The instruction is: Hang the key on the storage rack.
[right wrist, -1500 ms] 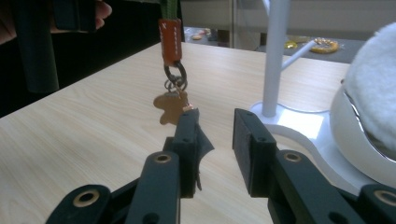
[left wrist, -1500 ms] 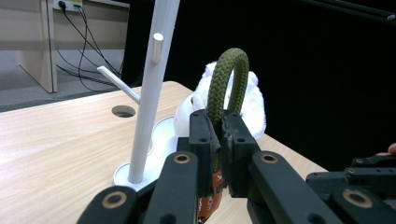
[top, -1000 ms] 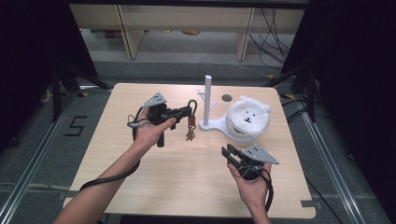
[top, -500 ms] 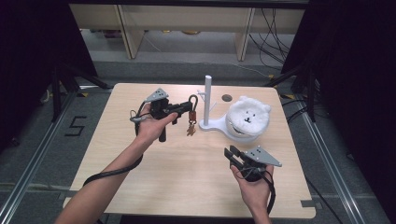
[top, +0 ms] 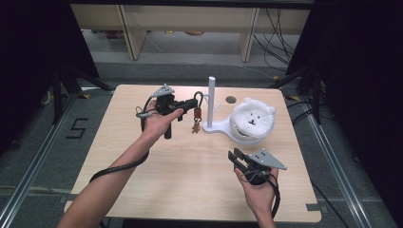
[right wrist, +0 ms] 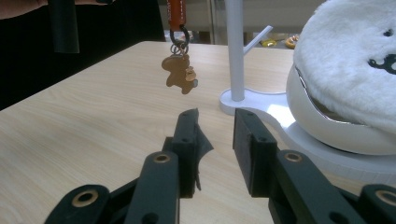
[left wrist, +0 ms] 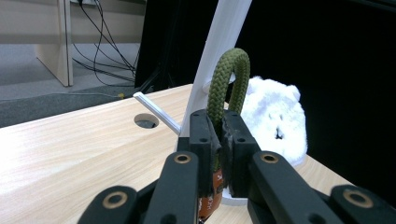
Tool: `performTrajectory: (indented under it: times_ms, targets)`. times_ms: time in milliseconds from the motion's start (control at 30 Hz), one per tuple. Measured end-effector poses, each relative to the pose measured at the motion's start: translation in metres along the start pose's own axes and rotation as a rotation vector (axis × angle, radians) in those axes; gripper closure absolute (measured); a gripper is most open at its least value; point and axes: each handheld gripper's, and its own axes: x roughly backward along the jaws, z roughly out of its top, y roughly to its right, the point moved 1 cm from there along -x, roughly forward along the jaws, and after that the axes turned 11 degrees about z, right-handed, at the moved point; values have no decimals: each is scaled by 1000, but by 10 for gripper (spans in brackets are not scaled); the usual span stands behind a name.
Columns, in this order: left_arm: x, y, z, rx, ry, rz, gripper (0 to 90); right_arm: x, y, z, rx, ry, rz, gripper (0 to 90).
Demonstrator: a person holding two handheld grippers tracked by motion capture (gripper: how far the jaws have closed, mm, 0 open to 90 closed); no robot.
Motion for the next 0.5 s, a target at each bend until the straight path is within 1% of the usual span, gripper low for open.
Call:
performTrajectory:
  times_ms: [100,133,267,300,333,467,500]
  targets:
    - [-3,0,1,4,-3,0,837,1,1,0,19,-3,-16,714]
    - [-3,0,1,4,-3,0,837,1,0,-1,2,-5,-14,714]
    - [-7,-1,1,15,-12,0,836,1,0,-1,4,-2,-13,714]
    - [-8,-2,1,20,-11,-1,837,1,1,0,11,4,-13,714]
    - [-10,-3,2,28,-14,0,837,1,1,-1,7,4,-10,714]
    - [-12,-3,2,33,-20,2,836,1,1,-1,4,-3,-1,714]
    - [-13,-4,2,38,-22,5,836,1,1,-1,-7,-2,-6,714]
